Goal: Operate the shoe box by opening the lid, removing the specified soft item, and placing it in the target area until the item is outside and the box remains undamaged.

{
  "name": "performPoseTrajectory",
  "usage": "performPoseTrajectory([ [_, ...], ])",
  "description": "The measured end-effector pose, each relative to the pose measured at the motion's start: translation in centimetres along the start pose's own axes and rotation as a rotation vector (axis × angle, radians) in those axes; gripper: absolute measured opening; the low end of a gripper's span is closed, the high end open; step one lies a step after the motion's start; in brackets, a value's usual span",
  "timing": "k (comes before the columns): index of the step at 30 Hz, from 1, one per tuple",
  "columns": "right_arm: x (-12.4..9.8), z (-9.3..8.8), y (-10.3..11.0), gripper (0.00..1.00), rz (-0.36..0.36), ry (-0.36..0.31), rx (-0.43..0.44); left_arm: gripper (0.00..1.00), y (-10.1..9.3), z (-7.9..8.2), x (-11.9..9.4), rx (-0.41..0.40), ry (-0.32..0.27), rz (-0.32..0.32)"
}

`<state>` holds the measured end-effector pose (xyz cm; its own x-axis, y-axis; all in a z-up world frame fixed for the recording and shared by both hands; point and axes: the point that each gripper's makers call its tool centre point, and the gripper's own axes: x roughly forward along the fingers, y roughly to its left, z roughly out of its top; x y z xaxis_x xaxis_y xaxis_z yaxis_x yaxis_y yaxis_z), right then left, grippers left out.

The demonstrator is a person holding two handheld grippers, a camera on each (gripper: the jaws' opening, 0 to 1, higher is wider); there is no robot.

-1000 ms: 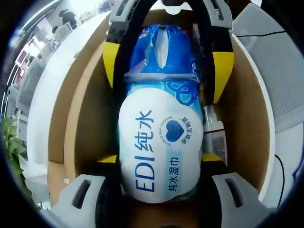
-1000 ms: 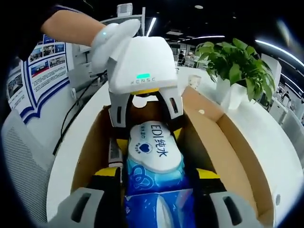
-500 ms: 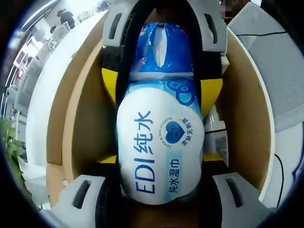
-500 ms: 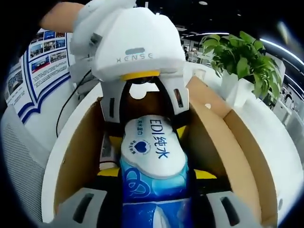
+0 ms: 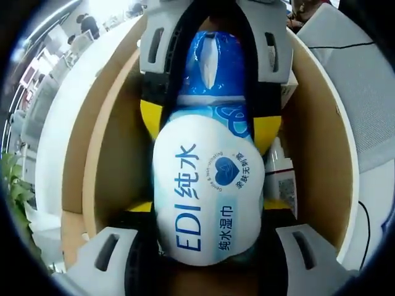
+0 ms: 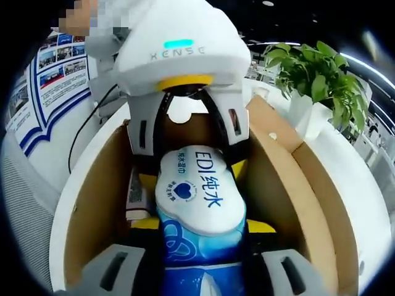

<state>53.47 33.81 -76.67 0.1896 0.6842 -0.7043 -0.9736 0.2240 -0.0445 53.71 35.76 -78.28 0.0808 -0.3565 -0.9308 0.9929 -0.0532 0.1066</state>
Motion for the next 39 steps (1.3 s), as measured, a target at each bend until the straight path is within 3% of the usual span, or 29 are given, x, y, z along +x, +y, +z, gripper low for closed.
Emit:
performPoseTrajectory([
  [8, -0.1, 0.0, 0.1, 0.36, -0.012, 0.008, -0.015, 0.64, 0.0, 0.0, 0.0, 0.001, 0.0, 0.002],
  [39, -1.4, 1.5, 0.1, 0.31, -0.054, -0.069, 0.006, 0.62, 0.1, 0.5, -1.6, 0.026, 0.03, -0.014],
])
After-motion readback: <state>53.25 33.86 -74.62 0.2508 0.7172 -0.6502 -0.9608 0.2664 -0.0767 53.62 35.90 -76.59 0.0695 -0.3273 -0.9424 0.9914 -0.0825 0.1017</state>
